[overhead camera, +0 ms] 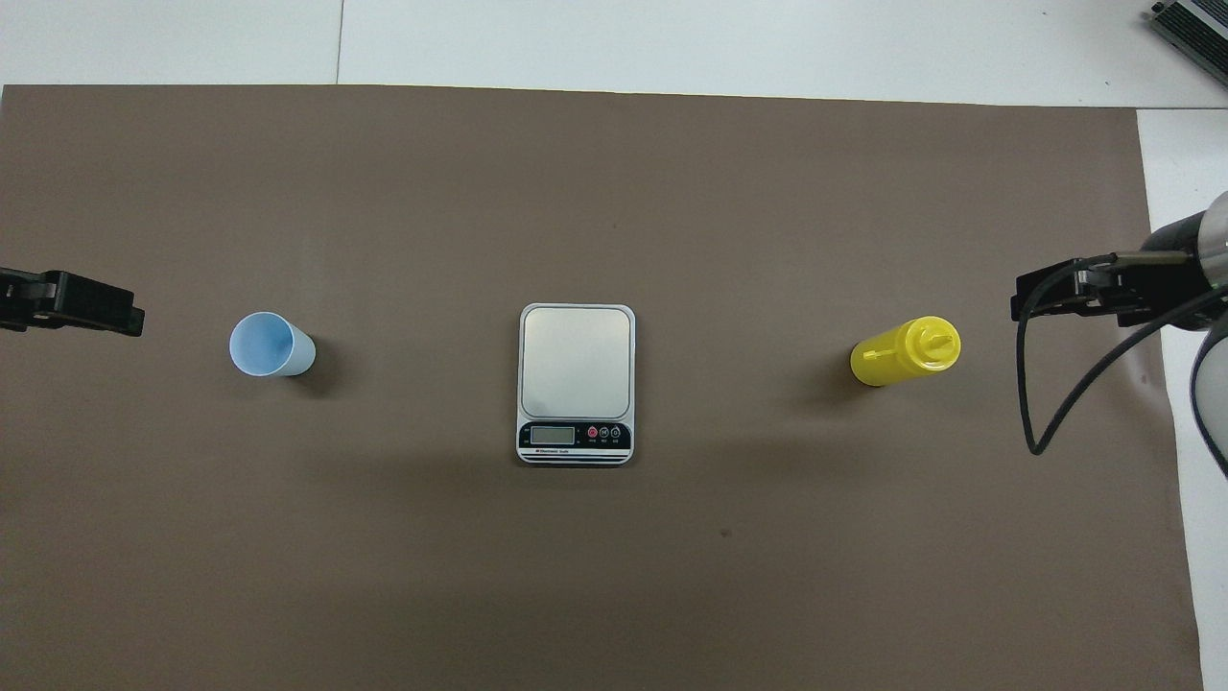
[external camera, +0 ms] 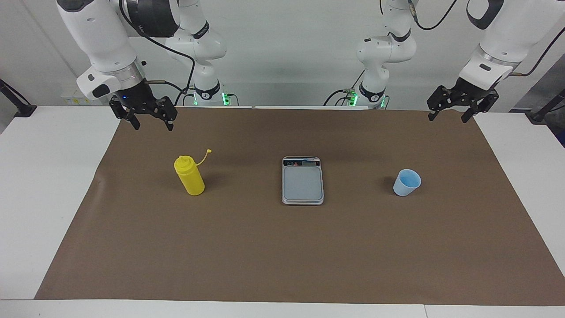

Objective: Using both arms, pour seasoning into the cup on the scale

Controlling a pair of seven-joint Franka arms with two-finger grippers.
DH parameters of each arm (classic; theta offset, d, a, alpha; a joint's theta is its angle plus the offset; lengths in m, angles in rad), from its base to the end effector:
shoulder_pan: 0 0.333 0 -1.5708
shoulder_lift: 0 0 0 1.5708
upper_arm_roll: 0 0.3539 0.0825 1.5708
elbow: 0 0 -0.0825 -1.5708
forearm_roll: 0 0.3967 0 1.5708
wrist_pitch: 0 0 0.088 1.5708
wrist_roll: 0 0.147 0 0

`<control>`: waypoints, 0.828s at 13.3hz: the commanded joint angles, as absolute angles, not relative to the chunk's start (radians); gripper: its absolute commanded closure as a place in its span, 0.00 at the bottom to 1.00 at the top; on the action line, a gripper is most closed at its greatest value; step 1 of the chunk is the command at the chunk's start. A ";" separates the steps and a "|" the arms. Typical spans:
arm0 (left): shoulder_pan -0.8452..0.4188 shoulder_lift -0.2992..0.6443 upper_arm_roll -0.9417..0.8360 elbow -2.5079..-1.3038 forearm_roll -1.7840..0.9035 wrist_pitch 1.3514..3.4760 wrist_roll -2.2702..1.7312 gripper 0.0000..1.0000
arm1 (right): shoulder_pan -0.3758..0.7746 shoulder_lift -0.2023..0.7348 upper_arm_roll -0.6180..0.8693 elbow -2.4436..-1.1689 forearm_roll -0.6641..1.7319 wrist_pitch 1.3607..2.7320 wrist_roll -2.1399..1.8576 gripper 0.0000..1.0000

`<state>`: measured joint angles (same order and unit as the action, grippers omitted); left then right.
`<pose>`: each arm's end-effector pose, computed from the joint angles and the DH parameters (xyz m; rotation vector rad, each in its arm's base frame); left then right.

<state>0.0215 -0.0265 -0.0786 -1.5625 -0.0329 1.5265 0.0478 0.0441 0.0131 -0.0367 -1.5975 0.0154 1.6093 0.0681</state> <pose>0.5521 -0.0371 0.6374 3.1064 -0.1650 -0.0151 0.5746 0.0066 0.6053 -3.1253 0.0958 0.0029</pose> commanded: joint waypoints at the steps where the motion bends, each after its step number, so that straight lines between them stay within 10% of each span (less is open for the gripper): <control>1: 0.023 -0.043 -0.081 -1.568 -0.026 1.509 0.057 0.00 | 0.032 0.005 -0.034 -1.606 0.035 1.601 0.044 0.00; 11: 0.034 -0.068 -0.086 -1.672 -0.018 1.623 0.048 0.00 | 0.032 0.005 -0.034 -1.606 0.035 1.601 0.044 0.00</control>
<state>0.0214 -0.0294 -0.0810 -1.5932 -0.0280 1.5594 0.0480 0.0441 0.0131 -0.0367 -1.5975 0.0154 1.6093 0.0681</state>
